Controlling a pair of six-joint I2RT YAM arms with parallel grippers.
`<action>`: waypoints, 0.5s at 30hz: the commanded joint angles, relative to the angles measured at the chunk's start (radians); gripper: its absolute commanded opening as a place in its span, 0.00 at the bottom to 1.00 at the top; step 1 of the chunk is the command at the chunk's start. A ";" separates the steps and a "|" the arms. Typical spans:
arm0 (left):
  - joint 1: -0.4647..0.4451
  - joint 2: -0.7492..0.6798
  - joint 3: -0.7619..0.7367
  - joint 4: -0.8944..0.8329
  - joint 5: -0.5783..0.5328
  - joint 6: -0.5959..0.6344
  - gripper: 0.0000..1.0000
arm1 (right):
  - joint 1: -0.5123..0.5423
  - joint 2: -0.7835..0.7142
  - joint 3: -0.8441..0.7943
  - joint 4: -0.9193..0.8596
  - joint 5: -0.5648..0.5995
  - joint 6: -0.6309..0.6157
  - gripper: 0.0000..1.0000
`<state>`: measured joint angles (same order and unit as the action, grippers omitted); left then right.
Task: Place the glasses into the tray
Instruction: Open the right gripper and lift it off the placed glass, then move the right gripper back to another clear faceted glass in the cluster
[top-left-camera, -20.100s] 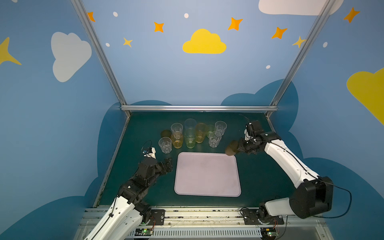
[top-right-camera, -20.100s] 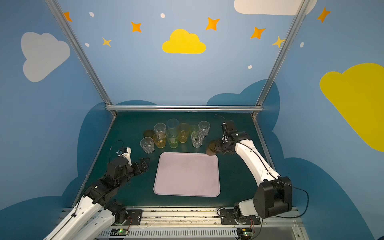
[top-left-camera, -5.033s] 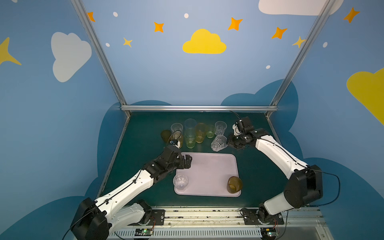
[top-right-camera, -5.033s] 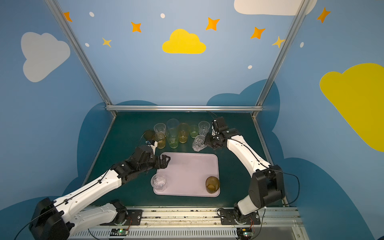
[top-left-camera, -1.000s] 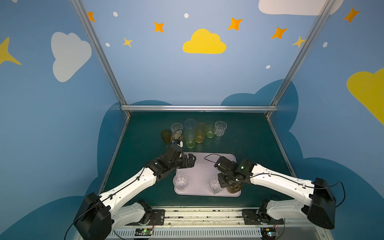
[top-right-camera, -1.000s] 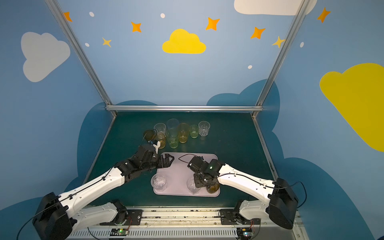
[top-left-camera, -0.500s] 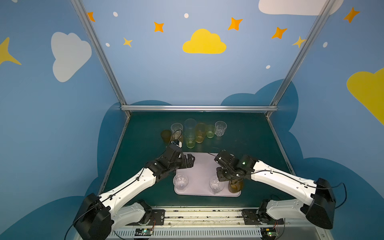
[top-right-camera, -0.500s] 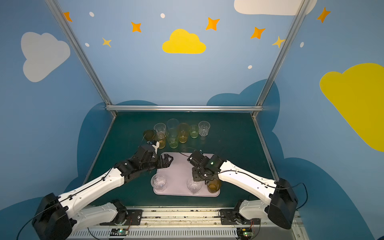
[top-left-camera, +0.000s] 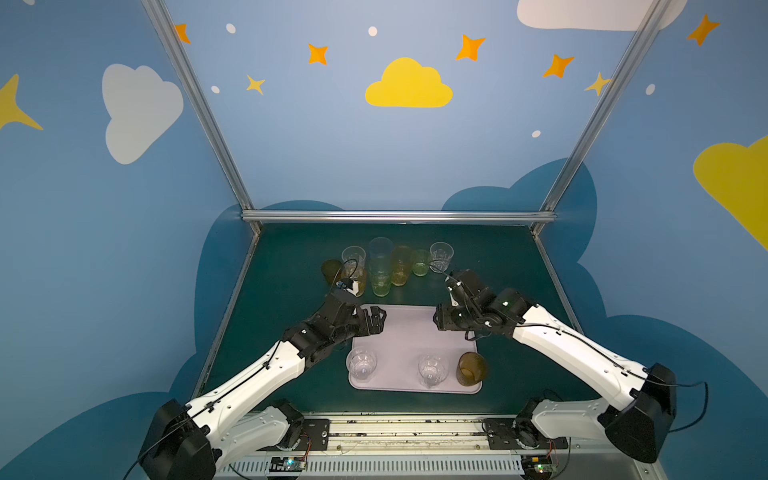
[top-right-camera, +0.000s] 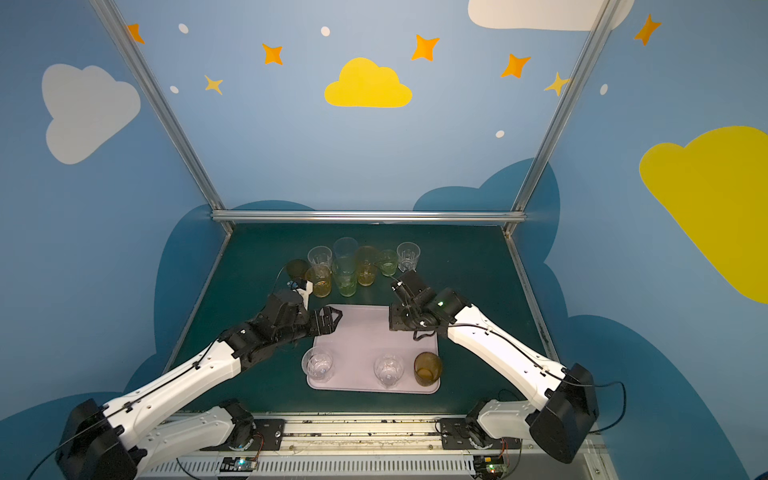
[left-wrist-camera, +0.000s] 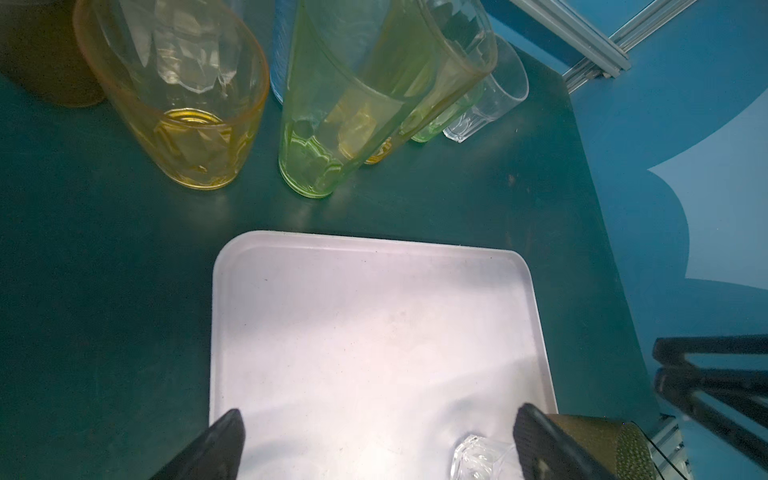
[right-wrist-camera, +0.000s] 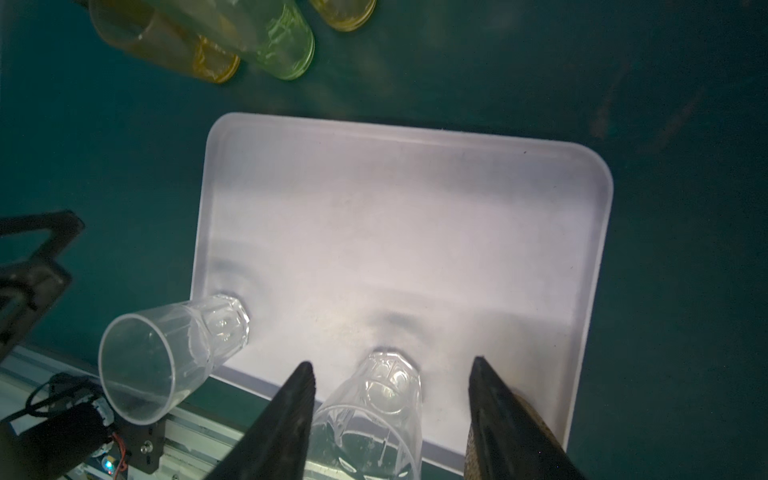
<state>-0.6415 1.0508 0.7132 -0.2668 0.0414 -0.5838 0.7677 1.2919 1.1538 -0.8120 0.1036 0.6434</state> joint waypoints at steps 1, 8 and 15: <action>0.004 -0.025 -0.011 -0.016 -0.018 -0.001 1.00 | -0.047 0.015 0.053 0.004 -0.017 -0.036 0.60; 0.014 -0.075 -0.032 0.056 0.163 -0.047 1.00 | -0.139 0.066 0.091 0.062 -0.134 -0.014 0.64; 0.015 -0.159 -0.033 0.084 0.176 -0.055 1.00 | -0.199 0.084 0.114 0.098 -0.192 0.026 0.64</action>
<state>-0.6304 0.9230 0.6758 -0.2123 0.2012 -0.6346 0.5934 1.3697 1.2285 -0.7444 -0.0414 0.6529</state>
